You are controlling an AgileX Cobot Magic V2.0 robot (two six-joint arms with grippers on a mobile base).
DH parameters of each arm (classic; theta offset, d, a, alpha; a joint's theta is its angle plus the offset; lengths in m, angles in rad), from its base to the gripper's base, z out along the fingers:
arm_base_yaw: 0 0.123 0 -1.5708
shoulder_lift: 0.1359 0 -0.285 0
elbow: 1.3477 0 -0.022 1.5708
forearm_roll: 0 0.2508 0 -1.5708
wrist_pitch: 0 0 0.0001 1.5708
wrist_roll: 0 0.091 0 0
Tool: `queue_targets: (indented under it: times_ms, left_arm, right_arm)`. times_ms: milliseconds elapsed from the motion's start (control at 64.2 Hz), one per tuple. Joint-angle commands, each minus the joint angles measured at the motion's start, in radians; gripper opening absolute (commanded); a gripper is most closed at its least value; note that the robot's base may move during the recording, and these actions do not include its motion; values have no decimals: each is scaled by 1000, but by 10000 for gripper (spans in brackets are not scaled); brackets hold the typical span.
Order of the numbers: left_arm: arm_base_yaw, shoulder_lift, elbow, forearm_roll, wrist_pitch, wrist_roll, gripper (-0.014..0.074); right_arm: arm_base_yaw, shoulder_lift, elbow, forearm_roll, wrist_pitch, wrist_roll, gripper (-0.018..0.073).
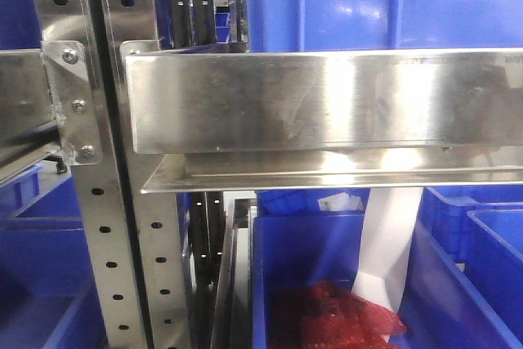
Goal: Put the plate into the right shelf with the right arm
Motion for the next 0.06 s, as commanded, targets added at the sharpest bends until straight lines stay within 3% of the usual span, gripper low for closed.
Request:
queue_targets:
  times_ms: [0, 47]
  left_arm:
    - [-1, -12, 8, -2, -89, -2, -47]
    - [-1, -12, 8, -2, -89, -2, -47]
  right_arm:
    - [-5, -15, -8, -1, -99, -1, 50]
    - [-5, -15, -8, -1, -99, -1, 50]
